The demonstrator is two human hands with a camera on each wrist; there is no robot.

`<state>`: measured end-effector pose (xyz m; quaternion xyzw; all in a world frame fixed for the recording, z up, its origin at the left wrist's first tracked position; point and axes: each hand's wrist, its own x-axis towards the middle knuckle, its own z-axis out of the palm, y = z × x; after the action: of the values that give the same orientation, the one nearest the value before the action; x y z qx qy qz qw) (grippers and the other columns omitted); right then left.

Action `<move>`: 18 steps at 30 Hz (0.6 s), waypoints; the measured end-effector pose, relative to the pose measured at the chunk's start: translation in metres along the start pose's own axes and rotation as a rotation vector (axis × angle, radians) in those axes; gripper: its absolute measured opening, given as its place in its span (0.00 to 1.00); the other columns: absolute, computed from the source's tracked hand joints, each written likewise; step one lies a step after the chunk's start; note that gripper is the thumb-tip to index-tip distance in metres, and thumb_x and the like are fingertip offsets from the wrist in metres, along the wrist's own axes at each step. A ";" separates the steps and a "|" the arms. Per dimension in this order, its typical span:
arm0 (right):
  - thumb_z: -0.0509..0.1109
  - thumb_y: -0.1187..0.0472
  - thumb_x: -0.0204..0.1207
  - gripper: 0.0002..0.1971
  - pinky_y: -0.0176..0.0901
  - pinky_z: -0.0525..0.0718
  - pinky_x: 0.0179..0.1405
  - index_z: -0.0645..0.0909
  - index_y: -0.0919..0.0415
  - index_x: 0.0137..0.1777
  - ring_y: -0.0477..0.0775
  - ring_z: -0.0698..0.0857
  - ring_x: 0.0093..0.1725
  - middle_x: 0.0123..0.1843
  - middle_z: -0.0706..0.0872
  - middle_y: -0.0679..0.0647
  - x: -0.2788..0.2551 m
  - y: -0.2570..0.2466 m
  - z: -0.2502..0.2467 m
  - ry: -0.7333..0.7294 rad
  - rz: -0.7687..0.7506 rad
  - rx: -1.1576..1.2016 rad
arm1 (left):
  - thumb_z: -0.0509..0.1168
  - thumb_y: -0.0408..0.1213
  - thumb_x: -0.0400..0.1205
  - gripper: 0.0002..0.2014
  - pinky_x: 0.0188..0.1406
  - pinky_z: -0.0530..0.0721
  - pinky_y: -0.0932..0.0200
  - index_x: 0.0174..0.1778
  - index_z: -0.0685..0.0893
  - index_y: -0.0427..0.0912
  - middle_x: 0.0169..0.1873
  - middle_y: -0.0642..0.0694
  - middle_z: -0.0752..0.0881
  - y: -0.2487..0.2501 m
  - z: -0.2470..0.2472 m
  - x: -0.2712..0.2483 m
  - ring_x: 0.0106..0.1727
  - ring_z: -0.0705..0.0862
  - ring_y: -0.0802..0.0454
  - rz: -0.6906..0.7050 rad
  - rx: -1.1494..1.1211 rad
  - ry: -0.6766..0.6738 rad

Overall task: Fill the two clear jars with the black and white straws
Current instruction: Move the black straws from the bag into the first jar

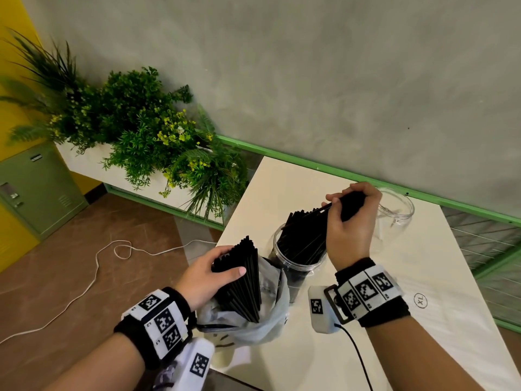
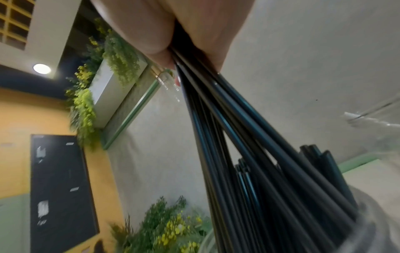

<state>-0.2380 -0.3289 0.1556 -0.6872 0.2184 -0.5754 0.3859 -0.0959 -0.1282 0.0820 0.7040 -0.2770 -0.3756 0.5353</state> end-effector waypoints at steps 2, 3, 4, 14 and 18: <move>0.59 0.74 0.75 0.25 0.57 0.82 0.54 0.66 0.39 0.56 0.63 0.83 0.49 0.50 0.76 0.63 -0.006 0.000 0.007 -0.028 -0.066 -0.081 | 0.75 0.62 0.55 0.32 0.63 0.82 0.48 0.57 0.83 0.60 0.53 0.53 0.88 0.001 0.000 0.000 0.55 0.86 0.55 -0.004 0.004 0.001; 0.58 0.74 0.74 0.26 0.53 0.81 0.54 0.66 0.38 0.56 0.64 0.81 0.48 0.51 0.75 0.64 -0.008 0.000 0.010 -0.037 -0.106 -0.119 | 0.75 0.62 0.55 0.32 0.63 0.82 0.48 0.57 0.83 0.60 0.53 0.53 0.88 0.002 0.000 0.000 0.55 0.86 0.55 -0.001 0.005 -0.001; 0.59 0.76 0.73 0.25 0.46 0.81 0.54 0.67 0.41 0.56 0.64 0.81 0.48 0.52 0.74 0.65 -0.010 0.000 0.014 -0.043 -0.142 -0.136 | 0.75 0.62 0.55 0.33 0.63 0.82 0.49 0.57 0.83 0.59 0.53 0.53 0.88 0.002 0.001 0.000 0.55 0.86 0.55 0.004 0.005 -0.001; 0.66 0.77 0.74 0.09 0.20 0.70 0.54 0.76 0.67 0.51 0.35 0.75 0.50 0.52 0.77 0.59 -0.028 0.039 0.031 -0.321 -0.183 -0.359 | 0.75 0.61 0.54 0.33 0.60 0.83 0.54 0.56 0.82 0.59 0.53 0.54 0.87 0.003 0.001 -0.001 0.55 0.86 0.56 0.007 -0.021 -0.009; 0.68 0.69 0.78 0.08 0.32 0.77 0.58 0.81 0.61 0.56 0.42 0.80 0.52 0.53 0.84 0.51 -0.026 0.049 0.025 -0.552 -0.074 -0.365 | 0.75 0.60 0.55 0.33 0.59 0.84 0.55 0.57 0.82 0.58 0.53 0.52 0.88 0.003 0.002 -0.001 0.55 0.86 0.56 0.007 -0.024 -0.014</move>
<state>-0.2130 -0.3321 0.1001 -0.8824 0.1801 -0.3325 0.2800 -0.0975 -0.1293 0.0848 0.6938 -0.2786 -0.3822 0.5430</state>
